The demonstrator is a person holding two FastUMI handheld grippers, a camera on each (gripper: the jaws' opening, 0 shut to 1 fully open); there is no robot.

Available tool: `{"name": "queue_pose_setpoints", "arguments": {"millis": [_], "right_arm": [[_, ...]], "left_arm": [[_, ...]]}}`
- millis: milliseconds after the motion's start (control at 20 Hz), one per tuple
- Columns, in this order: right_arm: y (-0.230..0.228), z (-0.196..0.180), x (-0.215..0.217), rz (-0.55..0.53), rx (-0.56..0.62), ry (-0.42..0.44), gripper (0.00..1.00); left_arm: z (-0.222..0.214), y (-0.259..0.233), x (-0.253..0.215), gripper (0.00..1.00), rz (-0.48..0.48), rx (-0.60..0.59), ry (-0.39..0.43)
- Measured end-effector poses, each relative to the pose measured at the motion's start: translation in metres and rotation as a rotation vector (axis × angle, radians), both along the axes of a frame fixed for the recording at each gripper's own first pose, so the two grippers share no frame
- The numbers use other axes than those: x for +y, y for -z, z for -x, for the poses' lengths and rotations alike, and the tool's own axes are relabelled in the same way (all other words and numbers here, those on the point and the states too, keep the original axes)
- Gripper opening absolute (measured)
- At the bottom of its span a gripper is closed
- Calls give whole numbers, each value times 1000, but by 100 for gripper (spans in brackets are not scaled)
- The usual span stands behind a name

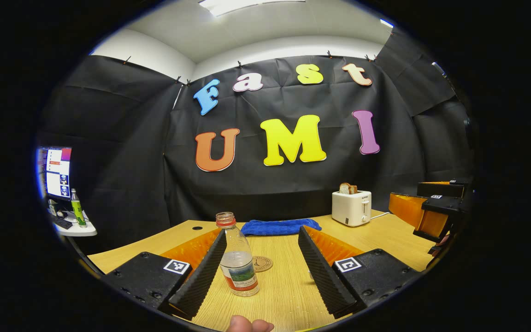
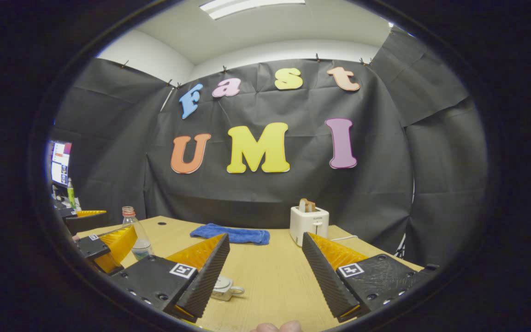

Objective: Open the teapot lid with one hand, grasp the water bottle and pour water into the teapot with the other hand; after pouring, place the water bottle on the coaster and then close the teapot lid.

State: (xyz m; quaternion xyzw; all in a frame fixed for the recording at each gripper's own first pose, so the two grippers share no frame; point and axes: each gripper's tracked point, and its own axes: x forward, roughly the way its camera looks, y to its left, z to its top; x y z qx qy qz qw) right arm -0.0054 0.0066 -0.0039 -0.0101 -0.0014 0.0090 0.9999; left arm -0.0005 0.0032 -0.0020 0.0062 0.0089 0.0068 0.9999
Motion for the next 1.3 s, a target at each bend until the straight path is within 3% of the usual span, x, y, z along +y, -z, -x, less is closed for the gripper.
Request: {"name": "queue_pose_setpoints", "arguments": {"millis": [350,650,1050,1300], "right_arm": [[7,-1,10,21,8,-23,95],[37,-8,36,11,50,-93,96],[117,-46,72,63,242,-168,96],[133,-65,78,63,283,-177,96]], "left_arm": [[1,-1,2,98,-3,10,-9],[3,-6,8,98,-16,7,-31],[0,-2,26,98,-4,29,-57],[-2,6,34,98,2,52,-69]]}}
